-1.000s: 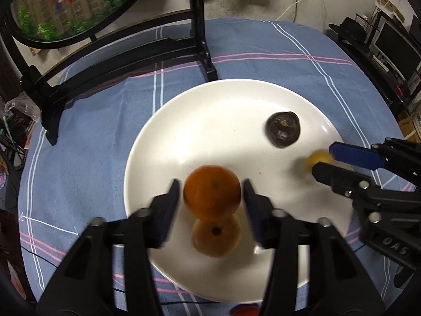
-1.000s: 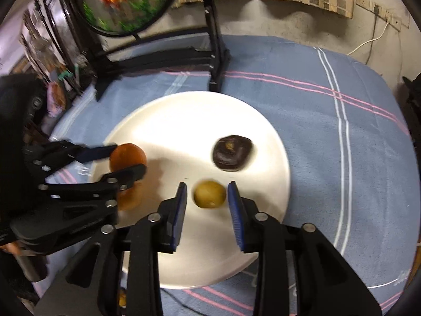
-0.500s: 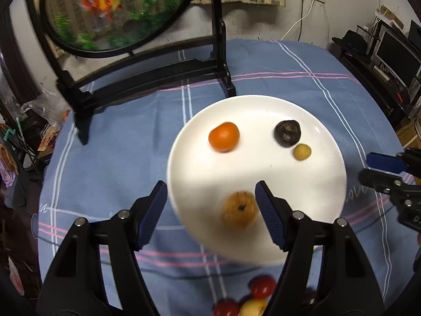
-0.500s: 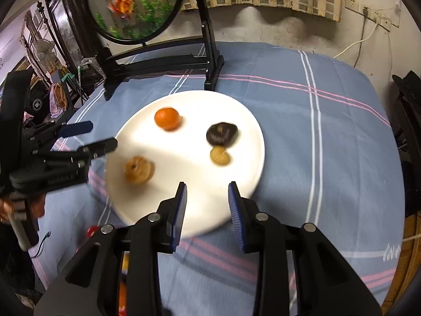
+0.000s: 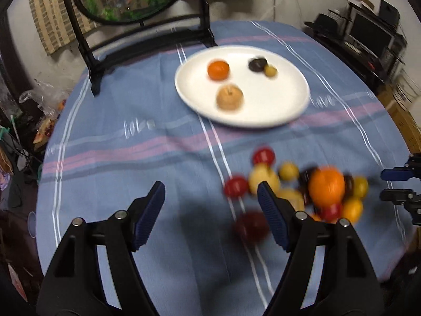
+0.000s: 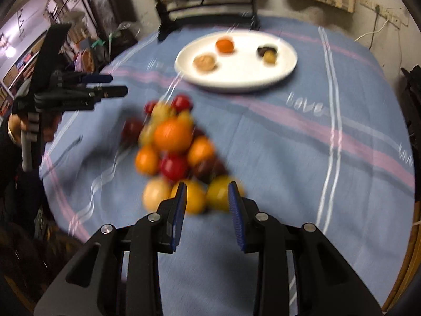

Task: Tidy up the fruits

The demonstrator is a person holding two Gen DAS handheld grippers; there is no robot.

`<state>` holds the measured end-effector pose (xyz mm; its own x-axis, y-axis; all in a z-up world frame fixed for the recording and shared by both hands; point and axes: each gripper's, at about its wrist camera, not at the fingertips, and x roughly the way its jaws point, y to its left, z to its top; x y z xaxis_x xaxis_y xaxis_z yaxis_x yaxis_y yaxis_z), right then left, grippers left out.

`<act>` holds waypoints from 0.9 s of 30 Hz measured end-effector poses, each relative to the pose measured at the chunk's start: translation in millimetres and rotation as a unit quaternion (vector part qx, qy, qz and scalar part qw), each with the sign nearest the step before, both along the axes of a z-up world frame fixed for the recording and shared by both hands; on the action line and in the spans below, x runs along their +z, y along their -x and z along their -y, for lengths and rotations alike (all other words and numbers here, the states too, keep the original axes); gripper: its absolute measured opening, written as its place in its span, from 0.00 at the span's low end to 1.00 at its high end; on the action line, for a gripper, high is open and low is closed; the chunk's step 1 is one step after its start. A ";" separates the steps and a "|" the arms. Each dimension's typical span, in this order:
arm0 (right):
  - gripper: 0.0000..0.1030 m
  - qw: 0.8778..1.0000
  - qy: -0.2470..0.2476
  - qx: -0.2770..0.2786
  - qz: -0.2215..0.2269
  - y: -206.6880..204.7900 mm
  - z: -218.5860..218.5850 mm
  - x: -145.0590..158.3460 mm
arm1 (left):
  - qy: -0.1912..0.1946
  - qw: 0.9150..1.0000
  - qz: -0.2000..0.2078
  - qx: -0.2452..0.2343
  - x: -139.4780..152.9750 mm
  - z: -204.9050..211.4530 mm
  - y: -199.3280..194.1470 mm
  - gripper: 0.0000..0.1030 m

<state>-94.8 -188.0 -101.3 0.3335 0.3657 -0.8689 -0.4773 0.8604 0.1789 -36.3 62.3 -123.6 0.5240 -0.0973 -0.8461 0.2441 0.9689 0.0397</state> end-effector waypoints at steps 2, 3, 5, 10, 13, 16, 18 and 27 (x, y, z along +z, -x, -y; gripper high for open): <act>0.32 1.000 0.005 0.001 -0.015 10.6 -1.9 -12.2 | 0.009 1.000 -0.016 0.005 -9.5 -5.3 14.8 0.73; 0.32 1.000 0.003 0.000 -0.024 13.6 -4.1 -17.6 | 0.014 1.000 -0.024 0.006 -13.6 -7.1 20.2 0.73; 0.32 0.999 -0.011 -0.006 -0.044 17.4 -7.0 -27.1 | 0.018 0.999 -0.035 0.006 -21.3 -8.9 30.7 0.73; 0.32 0.999 -0.015 -0.014 -0.045 14.3 -14.9 -39.9 | 0.023 0.999 -0.048 0.001 -33.2 -7.9 45.5 0.73; 0.32 0.998 -0.017 -0.018 -0.049 5.7 -17.3 -46.6 | 0.023 0.998 -0.054 0.002 -38.5 -8.3 46.7 0.73; 0.36 0.997 -0.039 -0.021 -0.057 -1.8 -18.2 -50.5 | 0.022 0.998 -0.056 0.002 -43.0 -7.7 46.3 0.73; 0.40 0.996 -0.052 -0.020 -0.063 -7.8 -17.8 -53.4 | 0.028 0.998 -0.060 0.003 -46.2 -7.0 43.8 0.73; 0.40 0.997 -0.047 -0.002 -0.063 -16.3 -28.5 -50.8 | 0.033 0.997 -0.066 0.000 -55.3 2.8 27.4 0.73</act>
<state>-78.5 -159.5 -152.0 0.2249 0.4462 -0.8662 -0.4431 0.8386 0.3169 -63.7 59.5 -179.0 0.4076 -0.1557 -0.8998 0.2433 0.9683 -0.0573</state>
